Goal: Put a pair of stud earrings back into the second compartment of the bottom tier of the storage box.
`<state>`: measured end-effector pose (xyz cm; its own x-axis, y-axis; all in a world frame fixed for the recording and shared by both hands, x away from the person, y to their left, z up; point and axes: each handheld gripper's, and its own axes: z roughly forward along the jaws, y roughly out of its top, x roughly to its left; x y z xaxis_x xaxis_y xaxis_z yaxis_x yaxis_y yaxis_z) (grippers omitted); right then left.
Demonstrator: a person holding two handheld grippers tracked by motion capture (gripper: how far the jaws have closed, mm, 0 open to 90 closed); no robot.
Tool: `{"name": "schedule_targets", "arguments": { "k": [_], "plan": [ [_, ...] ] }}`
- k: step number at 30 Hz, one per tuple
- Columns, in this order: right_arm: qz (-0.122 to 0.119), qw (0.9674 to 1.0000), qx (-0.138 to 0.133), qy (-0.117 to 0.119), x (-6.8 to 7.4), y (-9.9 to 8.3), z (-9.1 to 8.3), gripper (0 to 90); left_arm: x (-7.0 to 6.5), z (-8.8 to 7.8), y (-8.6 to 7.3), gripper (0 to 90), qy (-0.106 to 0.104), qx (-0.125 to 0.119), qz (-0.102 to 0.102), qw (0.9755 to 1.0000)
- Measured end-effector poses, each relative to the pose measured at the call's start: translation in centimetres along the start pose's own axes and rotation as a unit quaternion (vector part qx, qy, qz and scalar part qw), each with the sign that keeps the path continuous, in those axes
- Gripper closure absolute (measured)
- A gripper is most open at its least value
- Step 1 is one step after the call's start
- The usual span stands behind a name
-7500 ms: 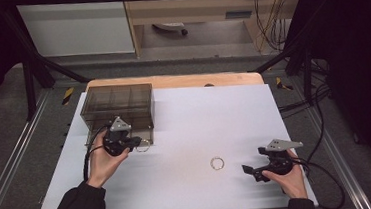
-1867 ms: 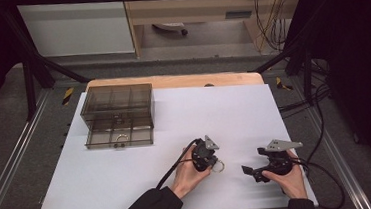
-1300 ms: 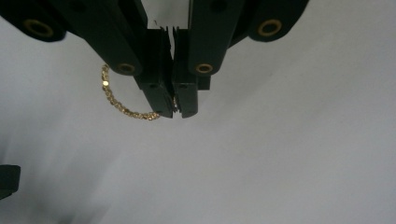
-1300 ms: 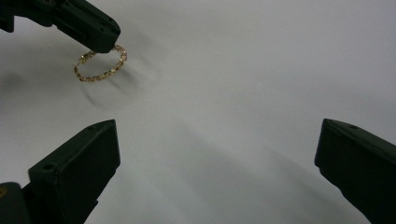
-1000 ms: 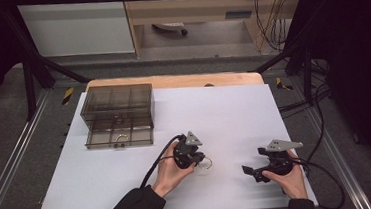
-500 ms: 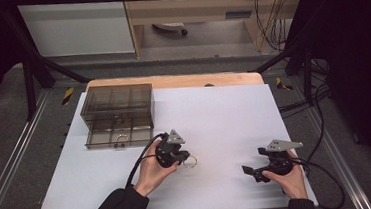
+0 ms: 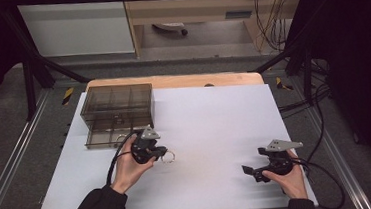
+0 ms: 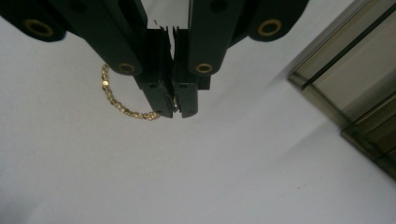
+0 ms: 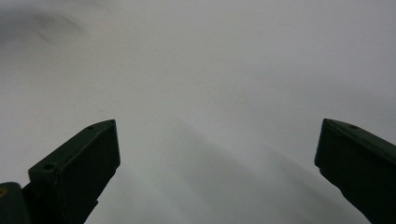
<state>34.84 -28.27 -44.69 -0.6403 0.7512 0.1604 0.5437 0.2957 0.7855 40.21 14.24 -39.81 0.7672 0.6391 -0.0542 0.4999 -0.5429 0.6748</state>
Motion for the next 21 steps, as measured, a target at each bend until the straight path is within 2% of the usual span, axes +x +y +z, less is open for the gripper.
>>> {"name": "schedule_targets", "arguments": {
  "k": [12, 21],
  "plan": [
    [0.0, 1.0, 0.0, 0.001, 0.0, 0.0, 0.0, 0.7, 2.8, -2.5, -1.4, 86.8, 0.029, -0.005, -0.019, 0.9994],
    [0.0, 1.0, 0.0, 0.001, 0.0, 0.0, 0.0, 0.7, 5.2, -4.1, -1.9, 86.8, 0.054, -0.007, -0.039, 0.9977]
  ]
}}
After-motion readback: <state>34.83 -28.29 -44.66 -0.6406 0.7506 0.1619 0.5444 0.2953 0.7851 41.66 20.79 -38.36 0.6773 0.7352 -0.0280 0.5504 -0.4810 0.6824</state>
